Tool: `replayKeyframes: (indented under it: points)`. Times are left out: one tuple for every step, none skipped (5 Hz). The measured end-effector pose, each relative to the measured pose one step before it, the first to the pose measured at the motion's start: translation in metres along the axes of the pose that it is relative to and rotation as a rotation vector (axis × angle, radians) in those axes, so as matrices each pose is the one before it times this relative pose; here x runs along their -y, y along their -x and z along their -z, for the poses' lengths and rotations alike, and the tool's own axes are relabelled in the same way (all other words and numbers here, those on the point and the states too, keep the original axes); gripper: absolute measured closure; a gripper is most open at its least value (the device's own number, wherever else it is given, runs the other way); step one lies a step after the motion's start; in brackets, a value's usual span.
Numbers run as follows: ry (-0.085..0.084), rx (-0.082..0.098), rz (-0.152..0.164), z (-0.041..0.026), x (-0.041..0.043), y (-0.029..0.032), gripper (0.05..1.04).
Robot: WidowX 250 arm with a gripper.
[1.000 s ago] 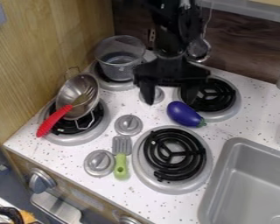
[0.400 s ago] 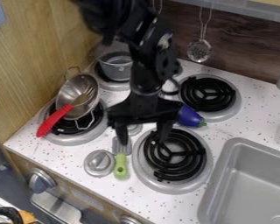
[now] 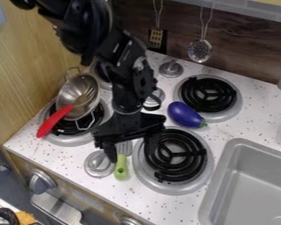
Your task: Put the green spatula on the silver pot on the top left side stove
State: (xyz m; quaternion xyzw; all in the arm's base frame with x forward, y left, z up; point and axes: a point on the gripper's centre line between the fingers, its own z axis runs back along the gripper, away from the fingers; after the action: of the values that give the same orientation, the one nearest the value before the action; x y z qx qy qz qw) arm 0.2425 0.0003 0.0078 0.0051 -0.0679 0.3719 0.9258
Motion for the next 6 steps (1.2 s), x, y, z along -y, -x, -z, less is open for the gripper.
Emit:
replayKeyframes:
  points:
    - [0.0039, -0.0176, -0.0288, 0.01595, -0.00478, -0.00155, 0.087]
    - [-0.0383, -0.0127, -0.0510, 0.01177, -0.00462, 0.00107, 0.087]
    - [-0.0354, 0.0123, -0.0844, 0.00047, -0.00239, 0.00151, 0.087]
    - [-0.0096, 0.0219, -0.0785, -0.00019, -0.00122, -0.00159, 0.087]
    - [-0.0001, -0.0149, -0.0354, 0.00234, -0.00037, 0.00212, 0.087]
    - [-0.0228, -0.0182, -0.0059, 0.00877, -0.00512, -0.00041, 0.087]
